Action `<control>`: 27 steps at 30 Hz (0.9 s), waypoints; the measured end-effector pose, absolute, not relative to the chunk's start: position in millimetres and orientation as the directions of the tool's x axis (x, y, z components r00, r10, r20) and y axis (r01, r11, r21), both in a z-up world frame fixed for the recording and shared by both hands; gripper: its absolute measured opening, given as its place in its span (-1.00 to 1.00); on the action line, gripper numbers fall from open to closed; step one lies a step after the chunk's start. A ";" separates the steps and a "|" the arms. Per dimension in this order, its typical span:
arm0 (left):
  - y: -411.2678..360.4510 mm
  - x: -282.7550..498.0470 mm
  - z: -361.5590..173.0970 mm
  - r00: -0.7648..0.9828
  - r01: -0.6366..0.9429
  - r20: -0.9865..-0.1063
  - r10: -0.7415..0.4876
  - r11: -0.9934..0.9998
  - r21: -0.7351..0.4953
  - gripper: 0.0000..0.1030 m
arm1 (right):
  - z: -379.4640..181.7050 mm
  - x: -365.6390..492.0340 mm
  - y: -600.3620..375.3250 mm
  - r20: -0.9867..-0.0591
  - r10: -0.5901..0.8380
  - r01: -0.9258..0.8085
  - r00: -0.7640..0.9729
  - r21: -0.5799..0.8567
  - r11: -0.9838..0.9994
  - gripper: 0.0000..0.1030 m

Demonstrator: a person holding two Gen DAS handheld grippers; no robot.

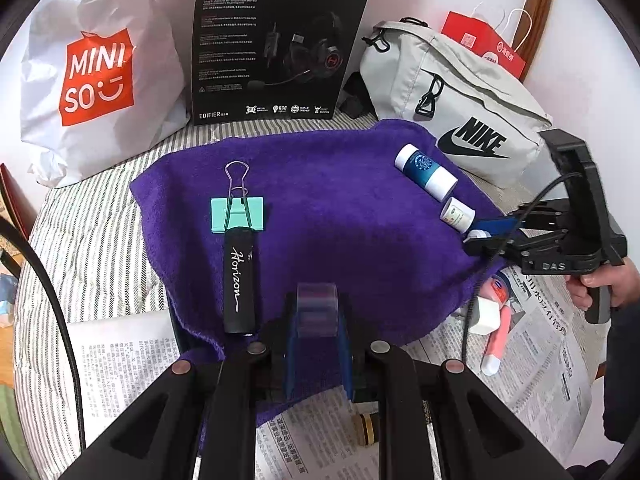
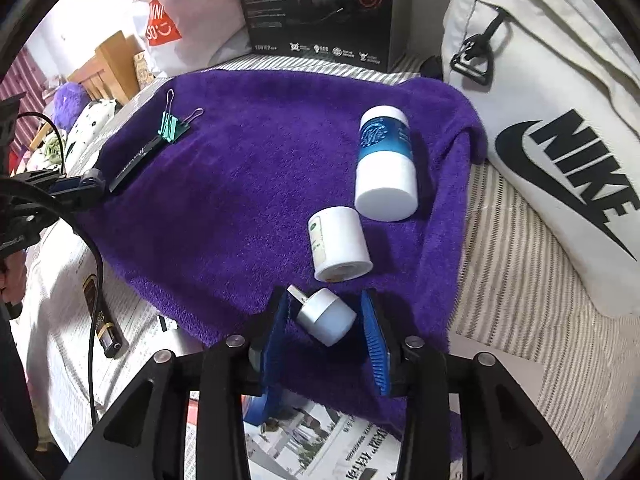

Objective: Organize rigid objects
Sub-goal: 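Carry the clear cube toward the towel while the right tool sets the white cap on the towel, then lower the clear cube beside the clip and open the left tool while the right tool reaches the Vaseline tin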

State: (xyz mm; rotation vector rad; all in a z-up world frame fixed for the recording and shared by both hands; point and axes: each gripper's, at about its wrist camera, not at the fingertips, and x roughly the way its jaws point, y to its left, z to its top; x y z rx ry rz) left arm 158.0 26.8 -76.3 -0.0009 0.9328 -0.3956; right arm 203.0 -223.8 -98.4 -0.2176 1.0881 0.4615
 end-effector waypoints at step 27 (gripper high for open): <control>1.2 230.8 -102.3 0.526 0.291 -0.834 -0.169 0.957 -0.011 -0.67 | -82.6 111.3 -246.5 -0.812 0.368 -0.421 0.452 0.170 0.891 0.01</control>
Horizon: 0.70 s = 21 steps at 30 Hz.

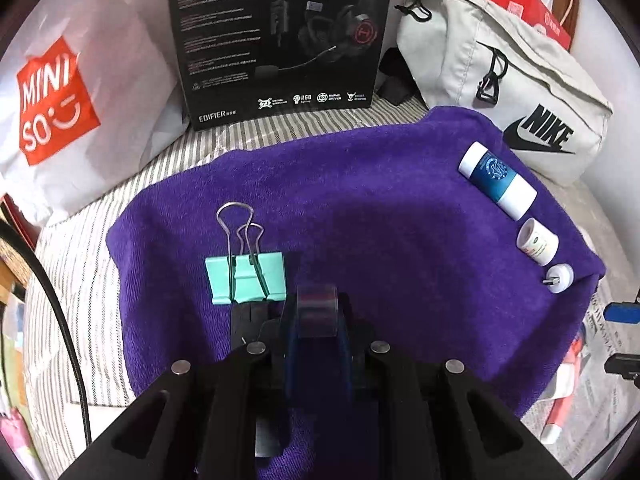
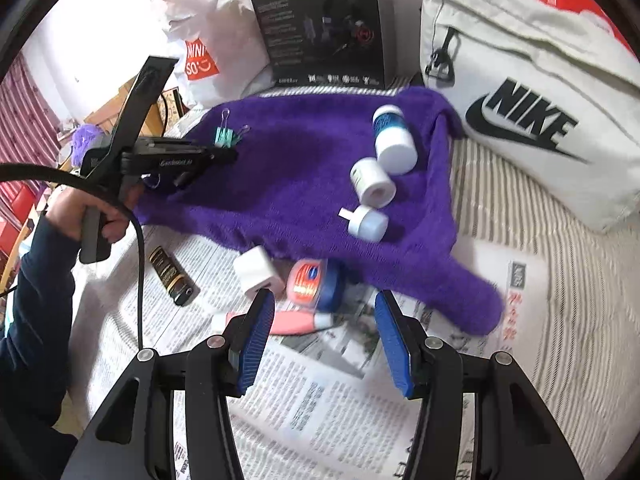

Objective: Organize rigid objects
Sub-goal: 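Lower the clear cube beside the clip and open the left tool while the right tool reaches the Vaseline tin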

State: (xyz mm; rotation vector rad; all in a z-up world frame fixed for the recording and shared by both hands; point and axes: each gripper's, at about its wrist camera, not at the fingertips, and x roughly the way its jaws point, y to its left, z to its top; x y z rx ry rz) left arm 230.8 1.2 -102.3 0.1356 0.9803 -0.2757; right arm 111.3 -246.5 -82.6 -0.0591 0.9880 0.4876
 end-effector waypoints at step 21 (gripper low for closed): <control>8.6 183.9 -75.9 0.571 0.231 -0.819 -0.059 0.969 0.092 -0.03 | -92.6 101.8 -252.7 -0.800 0.370 -0.352 0.473 0.213 0.911 0.01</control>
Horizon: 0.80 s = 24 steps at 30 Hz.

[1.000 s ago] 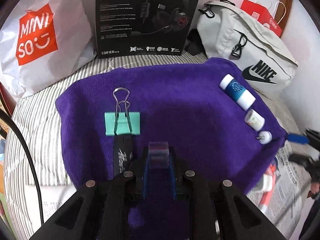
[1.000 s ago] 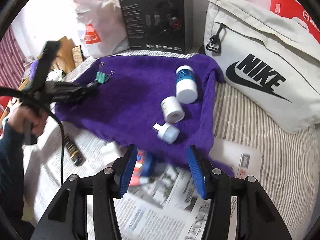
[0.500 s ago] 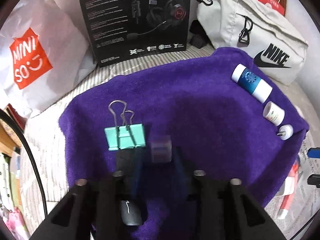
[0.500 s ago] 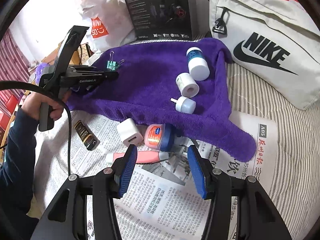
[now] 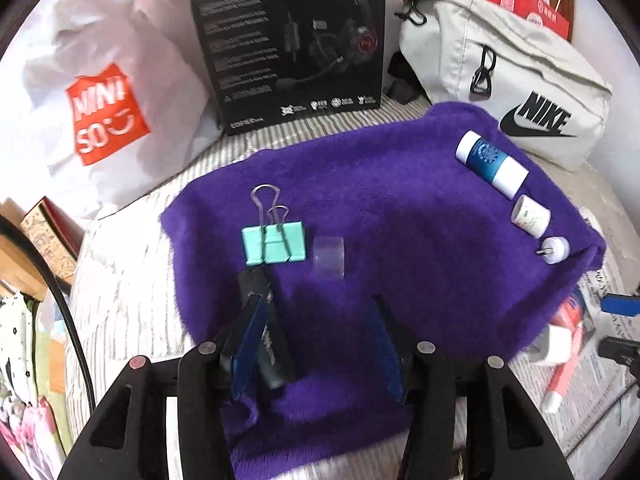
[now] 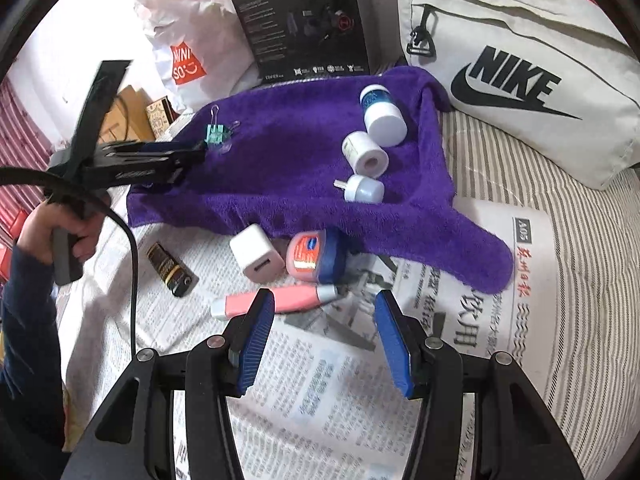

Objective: Organize rigid objects
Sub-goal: 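Lower the clear cube beside the clip and open the left tool while the right tool reaches the Vaseline tin, then grasp the Vaseline tin with the right tool while the left tool reaches the Grand Reserve bottle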

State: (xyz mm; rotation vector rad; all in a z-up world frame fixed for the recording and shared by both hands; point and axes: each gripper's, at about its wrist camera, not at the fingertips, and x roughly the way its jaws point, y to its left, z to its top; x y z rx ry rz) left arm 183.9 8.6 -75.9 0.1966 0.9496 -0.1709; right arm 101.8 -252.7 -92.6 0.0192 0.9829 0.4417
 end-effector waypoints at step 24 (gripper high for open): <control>46.1 51.3 -79.2 0.593 0.160 -0.797 -0.112 0.987 -0.020 0.14 | -114.8 112.6 -210.8 -0.785 0.195 -0.338 0.589 -0.021 0.941 -0.29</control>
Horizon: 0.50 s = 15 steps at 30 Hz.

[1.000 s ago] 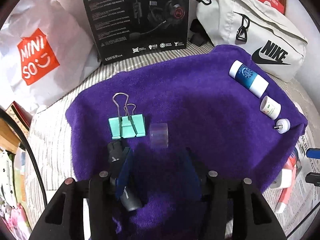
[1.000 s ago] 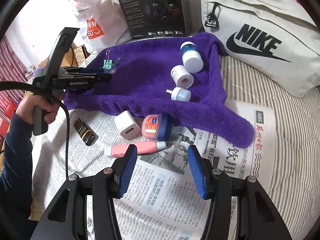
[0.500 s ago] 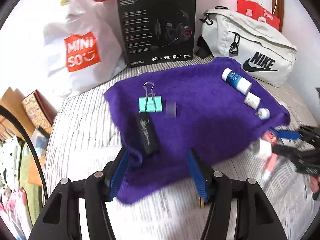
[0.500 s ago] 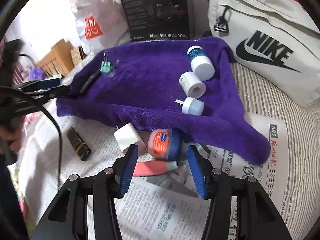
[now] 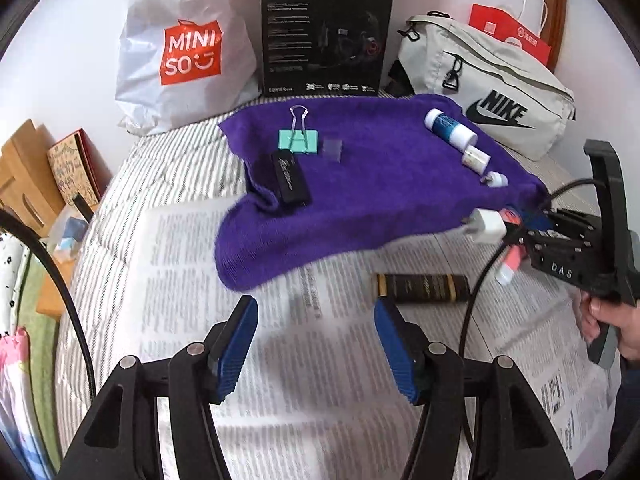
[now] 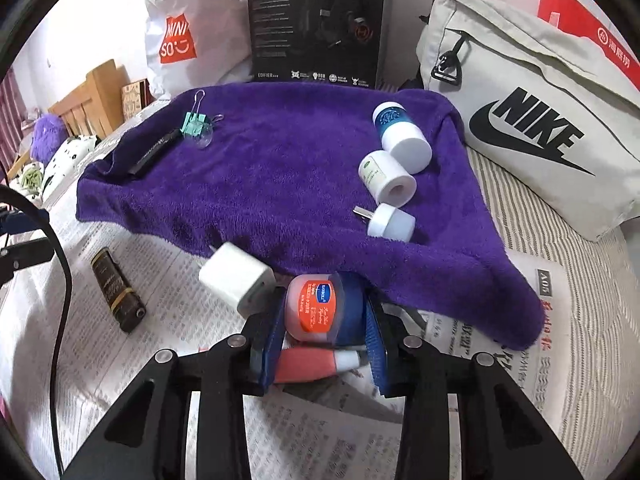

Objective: Organize rigid objects
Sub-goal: 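Grasp the Vaseline tin with the right tool while the left tool reaches the Grand Reserve bottle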

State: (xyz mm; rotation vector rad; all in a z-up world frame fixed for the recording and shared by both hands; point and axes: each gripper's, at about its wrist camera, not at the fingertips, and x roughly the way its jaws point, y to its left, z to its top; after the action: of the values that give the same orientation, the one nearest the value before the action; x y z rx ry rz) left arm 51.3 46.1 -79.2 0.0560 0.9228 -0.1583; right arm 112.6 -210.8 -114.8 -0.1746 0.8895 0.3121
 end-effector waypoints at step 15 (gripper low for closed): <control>3.8 48.6 -94.2 0.570 0.233 -0.798 -0.195 0.970 -0.071 0.21 | -117.6 40.0 -270.0 -0.780 0.185 -0.230 0.597 0.054 0.972 -0.28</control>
State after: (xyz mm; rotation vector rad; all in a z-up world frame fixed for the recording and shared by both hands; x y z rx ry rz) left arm 48.6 3.8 -94.2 0.0440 0.9316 -0.2513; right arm 40.0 -270.0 -117.6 -0.0543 0.8990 0.2409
